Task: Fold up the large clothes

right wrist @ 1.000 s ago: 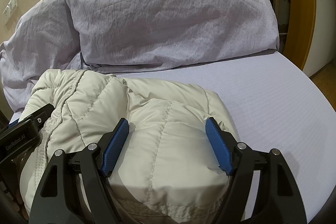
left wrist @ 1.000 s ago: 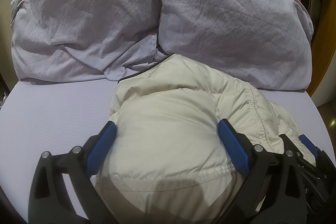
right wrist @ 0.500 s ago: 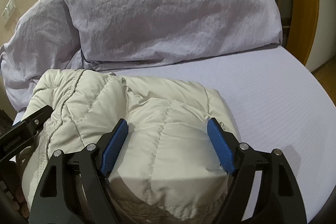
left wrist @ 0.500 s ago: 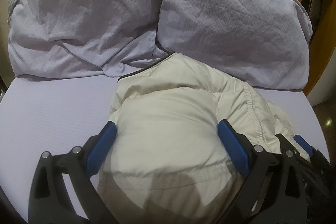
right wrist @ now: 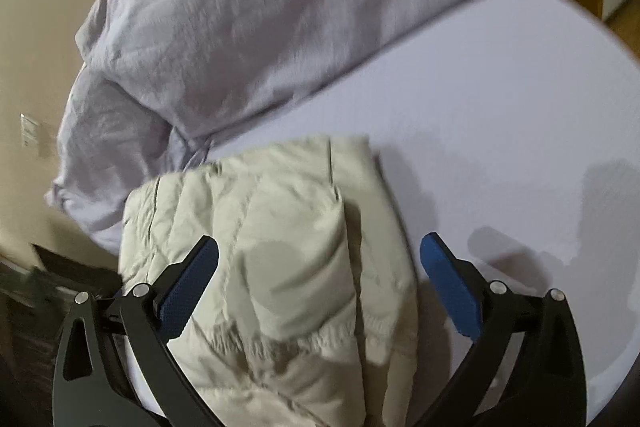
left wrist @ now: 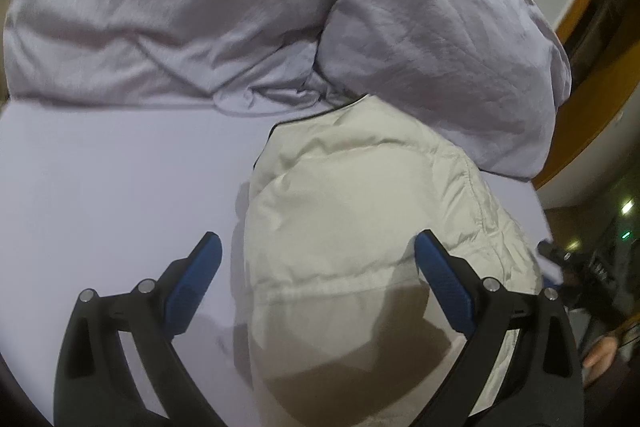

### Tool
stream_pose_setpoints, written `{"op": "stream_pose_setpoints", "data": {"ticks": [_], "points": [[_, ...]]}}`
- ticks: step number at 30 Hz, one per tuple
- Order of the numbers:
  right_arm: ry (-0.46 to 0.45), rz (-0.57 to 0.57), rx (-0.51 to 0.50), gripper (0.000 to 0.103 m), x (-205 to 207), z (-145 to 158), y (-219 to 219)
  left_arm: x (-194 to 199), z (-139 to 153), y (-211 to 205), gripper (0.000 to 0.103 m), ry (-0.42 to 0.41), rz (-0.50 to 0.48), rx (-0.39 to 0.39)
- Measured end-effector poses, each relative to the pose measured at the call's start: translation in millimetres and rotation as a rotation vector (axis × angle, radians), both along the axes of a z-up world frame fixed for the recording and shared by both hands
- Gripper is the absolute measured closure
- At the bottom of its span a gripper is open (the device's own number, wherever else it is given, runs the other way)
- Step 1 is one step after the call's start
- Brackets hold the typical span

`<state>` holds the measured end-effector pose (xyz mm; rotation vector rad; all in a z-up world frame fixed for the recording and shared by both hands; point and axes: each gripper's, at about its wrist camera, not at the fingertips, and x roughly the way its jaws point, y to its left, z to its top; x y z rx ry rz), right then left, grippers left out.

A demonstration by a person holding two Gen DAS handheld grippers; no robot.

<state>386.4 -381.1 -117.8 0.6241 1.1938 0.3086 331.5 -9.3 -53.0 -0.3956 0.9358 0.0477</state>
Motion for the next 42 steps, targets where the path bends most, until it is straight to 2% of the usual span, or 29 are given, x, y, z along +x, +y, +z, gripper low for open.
{"op": "stream_pose_setpoints", "data": {"ticks": [3,9,14,19,23,26,33,38,41,42], "points": [[0.083,0.045,0.053,0.001,-1,-14,3,-2,-8,12,0.006,0.026,0.020,-0.103],[0.164,0.061,0.106,0.001,-4,-24,3,-5,-24,28,0.003,0.063,0.051,-0.237],[0.150,0.034,0.063,0.001,3,-19,0,-4,-32,31,0.002,0.070,0.062,-0.302],[0.183,0.041,0.104,0.001,-1,-25,-7,-1,-44,35,0.002,0.091,0.067,-0.386],[0.229,0.050,0.182,0.001,0,-33,-1,0,-52,39,0.002,0.098,0.067,-0.444],[0.232,0.071,0.219,0.001,-1,-31,5,1,-61,44,0.002,0.109,0.073,-0.530],[0.224,0.085,0.269,0.001,-4,-27,25,0,-66,47,0.004,0.100,0.058,-0.592],[0.205,0.092,0.316,0.001,-1,-28,53,-2,-66,53,0.017,0.077,0.057,-0.621],[0.189,0.097,0.345,0.017,3,-25,69,-5,-59,69,0.026,0.054,0.080,-0.612],[0.183,0.099,0.356,0.026,3,-24,70,-5,-55,78,0.029,0.045,0.092,-0.602]]}}
